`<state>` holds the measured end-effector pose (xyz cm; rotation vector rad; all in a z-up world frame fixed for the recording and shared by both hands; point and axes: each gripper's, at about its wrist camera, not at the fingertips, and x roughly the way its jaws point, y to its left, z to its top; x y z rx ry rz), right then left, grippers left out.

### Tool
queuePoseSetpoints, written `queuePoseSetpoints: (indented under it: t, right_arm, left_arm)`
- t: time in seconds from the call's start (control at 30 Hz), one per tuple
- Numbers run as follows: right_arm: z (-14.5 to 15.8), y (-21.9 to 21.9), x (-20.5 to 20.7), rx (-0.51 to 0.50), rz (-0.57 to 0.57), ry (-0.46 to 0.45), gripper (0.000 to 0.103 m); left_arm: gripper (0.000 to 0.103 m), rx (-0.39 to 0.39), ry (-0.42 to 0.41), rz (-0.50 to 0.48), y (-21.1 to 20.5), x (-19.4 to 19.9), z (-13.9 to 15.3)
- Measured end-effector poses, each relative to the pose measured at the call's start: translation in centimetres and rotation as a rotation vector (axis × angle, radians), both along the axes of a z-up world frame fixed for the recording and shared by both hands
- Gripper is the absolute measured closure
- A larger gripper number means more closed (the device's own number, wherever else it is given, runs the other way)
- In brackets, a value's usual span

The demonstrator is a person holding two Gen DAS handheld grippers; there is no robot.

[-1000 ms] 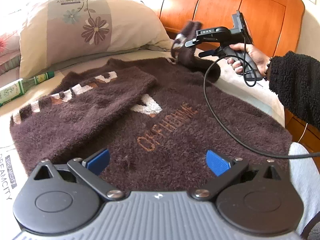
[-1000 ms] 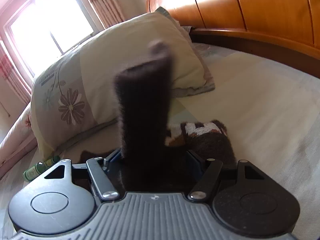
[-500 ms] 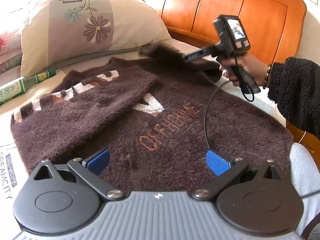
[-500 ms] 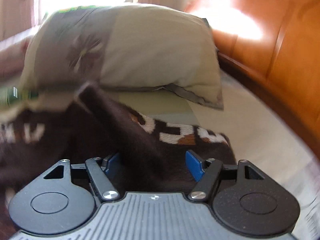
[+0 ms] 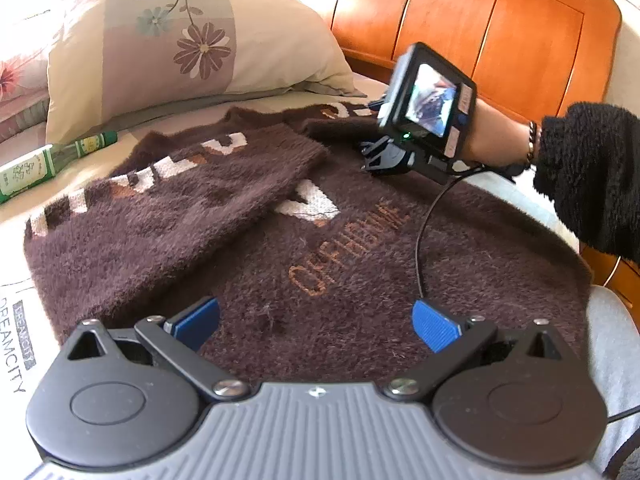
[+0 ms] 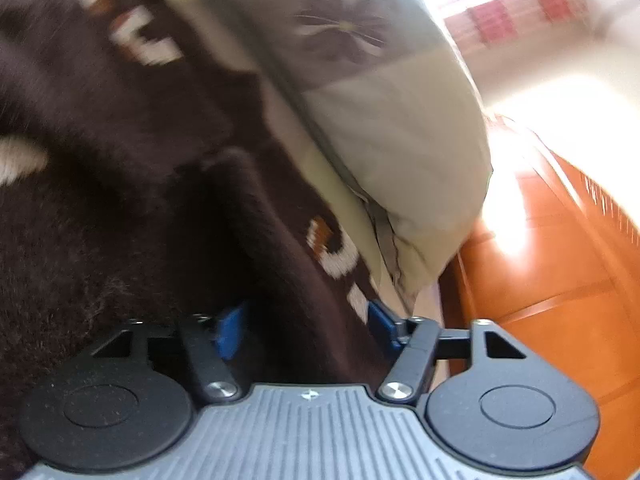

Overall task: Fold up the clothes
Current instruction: 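Lift the sleeve and carry it toward the sweater body with the right tool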

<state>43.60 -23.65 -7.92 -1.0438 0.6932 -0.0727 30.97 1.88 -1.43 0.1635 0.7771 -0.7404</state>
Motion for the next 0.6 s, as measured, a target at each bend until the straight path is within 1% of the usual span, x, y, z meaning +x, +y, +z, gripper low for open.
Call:
queuePoseSetpoints:
  t: [0.1,0.17,0.2,0.23,0.27,0.33,0.37,0.53,0.6]
  right_arm:
    - [-0.8,0.7,1.0,-0.11,0.036,0.027,0.045]
    - [-1.5,0.9,2.0,-0.194,0.045,0.038,0.05]
    - [-1.8,0.9,2.3,-0.199,0.044,0.063,0.06]
    - [-2.0,1.0,2.6,-0.192,0.042,0.096,0.078]
    - [-2.3,1.0,3.0,-0.186,0.041,0.129,0.086]
    - [-3.2,1.4,2.9,-0.238,0.065,0.139,0.087]
    - [-3.3,1.4,2.9,-0.248,0.07,0.14,0.087]
    - [-2.2,1.0,2.7,-0.218,0.075,0.127,0.089]
    - [-1.1,0.9,2.4,-0.209,0.075,0.12,0.089]
  left_arm:
    - [0.001,0.009,0.004,0.002,-0.1,0.1,-0.3]
    - [0.001,0.013,0.005,0.004,0.0,0.1,-0.4]
    - [0.001,0.014,0.005,0.004,0.0,0.1,-0.4]
    - [0.001,0.011,0.004,0.003,0.0,0.1,-0.4]
    - [0.001,0.008,0.003,0.002,0.1,0.1,-0.4]
    - [0.001,0.002,0.003,0.003,0.2,0.2,-0.4]
    - [0.001,0.002,0.003,0.006,0.3,0.2,-0.4]
    - [0.001,0.004,0.0,0.014,0.3,0.2,-0.3]
    - [0.001,0.0,-0.005,0.011,0.3,0.1,-0.1]
